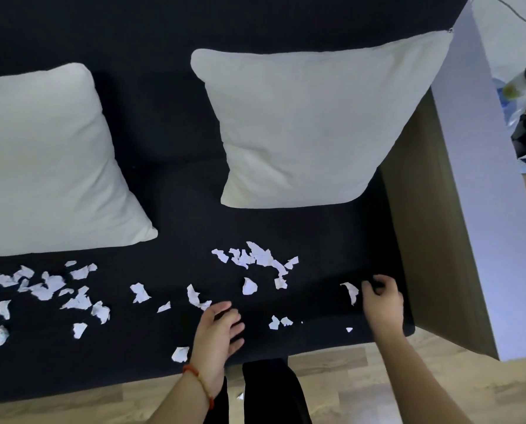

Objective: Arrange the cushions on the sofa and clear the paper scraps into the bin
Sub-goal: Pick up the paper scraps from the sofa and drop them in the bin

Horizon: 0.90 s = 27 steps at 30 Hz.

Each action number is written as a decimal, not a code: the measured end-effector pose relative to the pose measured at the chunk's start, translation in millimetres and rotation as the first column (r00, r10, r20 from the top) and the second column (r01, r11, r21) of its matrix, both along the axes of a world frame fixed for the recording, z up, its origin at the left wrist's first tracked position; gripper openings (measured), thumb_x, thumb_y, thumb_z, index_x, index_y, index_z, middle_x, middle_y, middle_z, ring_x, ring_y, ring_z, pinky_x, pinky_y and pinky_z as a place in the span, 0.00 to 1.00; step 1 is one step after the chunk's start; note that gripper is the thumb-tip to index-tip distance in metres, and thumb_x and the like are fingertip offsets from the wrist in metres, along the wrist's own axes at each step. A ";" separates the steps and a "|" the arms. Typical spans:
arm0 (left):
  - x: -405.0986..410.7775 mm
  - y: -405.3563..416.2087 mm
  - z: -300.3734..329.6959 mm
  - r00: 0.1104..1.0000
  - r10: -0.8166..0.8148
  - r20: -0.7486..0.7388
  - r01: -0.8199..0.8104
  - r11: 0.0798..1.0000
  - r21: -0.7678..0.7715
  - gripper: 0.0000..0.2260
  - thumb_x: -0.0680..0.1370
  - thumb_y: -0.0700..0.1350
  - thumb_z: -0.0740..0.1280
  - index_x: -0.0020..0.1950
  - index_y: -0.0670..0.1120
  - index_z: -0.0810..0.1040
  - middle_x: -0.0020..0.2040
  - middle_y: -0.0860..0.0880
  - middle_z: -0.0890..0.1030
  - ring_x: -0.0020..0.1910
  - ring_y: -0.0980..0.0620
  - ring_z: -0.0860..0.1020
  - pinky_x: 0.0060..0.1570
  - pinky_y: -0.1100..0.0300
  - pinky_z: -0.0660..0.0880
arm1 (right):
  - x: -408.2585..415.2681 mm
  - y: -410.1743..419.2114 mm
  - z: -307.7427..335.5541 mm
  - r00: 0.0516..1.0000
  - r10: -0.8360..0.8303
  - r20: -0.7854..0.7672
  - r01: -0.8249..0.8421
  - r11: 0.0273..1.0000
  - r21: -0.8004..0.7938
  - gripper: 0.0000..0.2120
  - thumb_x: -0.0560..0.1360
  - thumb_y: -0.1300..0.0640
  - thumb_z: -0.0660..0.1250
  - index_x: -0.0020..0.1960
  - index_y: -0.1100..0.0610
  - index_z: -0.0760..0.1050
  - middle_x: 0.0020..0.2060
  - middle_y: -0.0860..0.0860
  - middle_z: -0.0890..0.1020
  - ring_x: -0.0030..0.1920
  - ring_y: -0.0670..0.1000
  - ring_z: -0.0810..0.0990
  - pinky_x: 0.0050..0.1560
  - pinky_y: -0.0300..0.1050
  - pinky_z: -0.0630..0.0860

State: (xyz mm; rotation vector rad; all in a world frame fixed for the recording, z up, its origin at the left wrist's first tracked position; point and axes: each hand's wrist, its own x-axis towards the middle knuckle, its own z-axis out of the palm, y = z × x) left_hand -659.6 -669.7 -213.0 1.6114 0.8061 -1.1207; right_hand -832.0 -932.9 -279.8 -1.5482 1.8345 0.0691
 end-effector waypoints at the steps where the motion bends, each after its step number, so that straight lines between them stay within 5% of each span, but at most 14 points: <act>1: 1.4 -3.2 -2.7 1.000 0.003 -0.017 -0.004 1.000 -0.019 0.10 0.84 0.41 0.67 0.65 0.50 0.79 0.61 0.44 0.84 0.59 0.45 0.84 0.57 0.48 0.82 | -1.9 0.5 -3.2 1.000 -0.004 -0.007 0.004 0.999 0.049 0.14 0.79 0.49 0.68 0.64 0.48 0.74 0.56 0.55 0.80 0.50 0.56 0.80 0.57 0.57 0.79; 4: 9.7 -14.8 -11.8 0.998 0.016 -0.066 -0.020 0.998 -0.061 0.12 0.84 0.42 0.67 0.66 0.52 0.78 0.60 0.46 0.83 0.59 0.44 0.84 0.56 0.47 0.82 | 13.0 15.7 -6.6 0.997 0.028 0.072 -0.035 0.994 0.100 0.10 0.81 0.49 0.68 0.60 0.49 0.74 0.46 0.54 0.84 0.45 0.56 0.84 0.47 0.55 0.81; 9: 25.3 -32.4 -27.9 0.994 0.022 -0.107 -0.030 0.997 -0.074 0.12 0.85 0.41 0.64 0.68 0.52 0.74 0.60 0.44 0.82 0.59 0.43 0.82 0.59 0.45 0.81 | 65.9 57.4 -8.1 0.978 0.090 0.187 -0.113 0.987 0.118 0.07 0.81 0.55 0.65 0.59 0.51 0.76 0.48 0.51 0.84 0.48 0.54 0.83 0.48 0.49 0.78; 13: 38.0 -34.9 -33.4 0.994 -0.071 -0.085 0.063 0.994 -0.094 0.15 0.82 0.39 0.67 0.67 0.54 0.75 0.62 0.47 0.81 0.60 0.46 0.82 0.61 0.47 0.80 | 100.5 91.1 -7.0 0.959 0.147 0.243 -0.193 0.965 0.178 0.10 0.83 0.58 0.60 0.62 0.51 0.76 0.48 0.51 0.83 0.42 0.50 0.81 0.37 0.42 0.73; 17: 39.3 -37.8 -35.6 0.986 -0.164 0.000 0.164 0.985 -0.063 0.16 0.81 0.38 0.68 0.66 0.53 0.77 0.56 0.48 0.84 0.55 0.49 0.83 0.60 0.49 0.80 | 114.0 110.6 -2.5 0.914 0.225 0.339 -0.323 0.907 0.270 0.14 0.84 0.60 0.57 0.63 0.45 0.75 0.47 0.50 0.83 0.43 0.50 0.84 0.46 0.49 0.84; 20: 47.9 -37.4 -36.7 0.983 -0.071 0.171 0.073 0.997 -0.001 0.17 0.80 0.34 0.63 0.65 0.50 0.78 0.47 0.48 0.82 0.42 0.52 0.81 0.42 0.58 0.79 | 111.7 101.2 5.3 0.910 0.227 0.346 -0.306 0.932 0.195 0.15 0.84 0.61 0.58 0.62 0.46 0.76 0.48 0.49 0.83 0.40 0.47 0.84 0.41 0.46 0.83; 22: 59.1 -33.4 -40.0 0.932 -0.113 0.344 0.089 0.992 0.085 0.17 0.81 0.37 0.64 0.67 0.52 0.76 0.49 0.48 0.78 0.39 0.53 0.77 0.35 0.64 0.75 | 109.9 84.4 8.1 0.928 0.230 0.294 -0.263 0.962 0.079 0.14 0.83 0.60 0.59 0.64 0.48 0.76 0.49 0.51 0.82 0.41 0.49 0.82 0.38 0.42 0.77; 27: 85.0 -35.6 -55.0 0.866 -0.316 0.387 0.269 0.948 0.171 0.22 0.83 0.50 0.67 0.76 0.60 0.67 0.64 0.42 0.75 0.46 0.52 0.78 0.47 0.56 0.77 | 120.9 57.6 -1.5 0.939 0.292 0.180 -0.304 0.952 0.042 0.16 0.84 0.56 0.61 0.71 0.56 0.71 0.62 0.54 0.74 0.45 0.43 0.76 0.44 0.42 0.72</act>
